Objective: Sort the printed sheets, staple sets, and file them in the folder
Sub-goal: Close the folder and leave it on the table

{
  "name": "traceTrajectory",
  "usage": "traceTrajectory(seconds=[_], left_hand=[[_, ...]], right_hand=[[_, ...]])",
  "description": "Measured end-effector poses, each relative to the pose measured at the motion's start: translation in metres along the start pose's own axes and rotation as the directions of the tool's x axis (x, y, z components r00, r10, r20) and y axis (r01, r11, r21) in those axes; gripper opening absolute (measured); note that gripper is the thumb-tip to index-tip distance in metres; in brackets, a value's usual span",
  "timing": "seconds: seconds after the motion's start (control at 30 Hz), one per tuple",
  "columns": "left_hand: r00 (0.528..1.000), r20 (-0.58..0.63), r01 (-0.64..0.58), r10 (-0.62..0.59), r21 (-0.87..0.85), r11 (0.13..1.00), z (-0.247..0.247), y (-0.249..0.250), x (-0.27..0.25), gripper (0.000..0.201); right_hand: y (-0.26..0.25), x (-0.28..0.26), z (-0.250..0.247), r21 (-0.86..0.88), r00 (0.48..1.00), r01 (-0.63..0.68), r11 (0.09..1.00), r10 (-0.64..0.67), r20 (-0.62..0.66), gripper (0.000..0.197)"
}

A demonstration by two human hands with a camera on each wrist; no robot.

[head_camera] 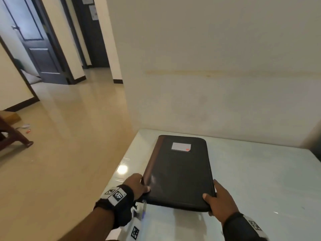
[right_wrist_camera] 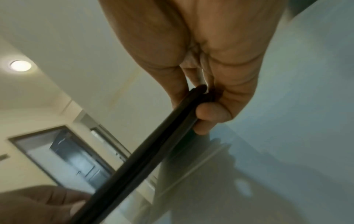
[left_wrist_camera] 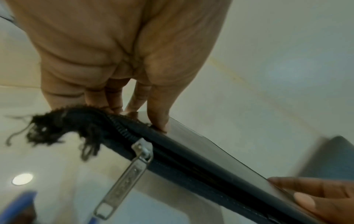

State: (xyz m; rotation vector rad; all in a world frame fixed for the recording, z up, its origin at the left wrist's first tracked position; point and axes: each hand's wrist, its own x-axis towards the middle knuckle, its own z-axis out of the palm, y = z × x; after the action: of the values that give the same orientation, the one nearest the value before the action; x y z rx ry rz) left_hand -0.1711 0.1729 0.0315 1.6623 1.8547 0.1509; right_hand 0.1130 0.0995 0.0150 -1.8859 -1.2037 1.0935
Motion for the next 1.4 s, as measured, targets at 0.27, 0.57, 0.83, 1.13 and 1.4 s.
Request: traceTrajectory(seconds=[0.27,0.57,0.83,1.13,1.4], left_hand=[[0.996,-0.058,0.07,-0.07,0.0,0.998,-0.026,-0.053,0.055,0.03],[0.993,-0.105,0.055,-0.052,0.018,0.998,-0.019,-0.083,0.066,0.034],[0.99,-0.14,0.036,-0.028,0.059,0.998,-0.022,-0.09,0.061,0.036],[0.997,-0.055,0.055,-0.05,0.08,0.995,-0.035,-0.111,0.025,0.028],[0.989,-0.018,0.15,-0.149,0.207,0.967,-0.032,-0.123,-0.075,0.055]], right_hand=[[-0.029,0.072,0.061,-0.174,0.985,0.039,0.984,-0.008,0.175,0.051],[-0.036,0.081,0.091,-0.427,0.974,-0.02,0.904,0.114,0.196,0.057],[-0.039,0.074,0.099,-0.545,0.977,-0.036,0.837,0.144,0.156,0.052],[-0.049,0.048,0.093,-0.603,0.993,-0.048,0.796,0.106,0.061,0.056],[-0.054,-0.045,0.136,-0.544,0.986,0.071,0.836,0.025,0.167,0.078]])
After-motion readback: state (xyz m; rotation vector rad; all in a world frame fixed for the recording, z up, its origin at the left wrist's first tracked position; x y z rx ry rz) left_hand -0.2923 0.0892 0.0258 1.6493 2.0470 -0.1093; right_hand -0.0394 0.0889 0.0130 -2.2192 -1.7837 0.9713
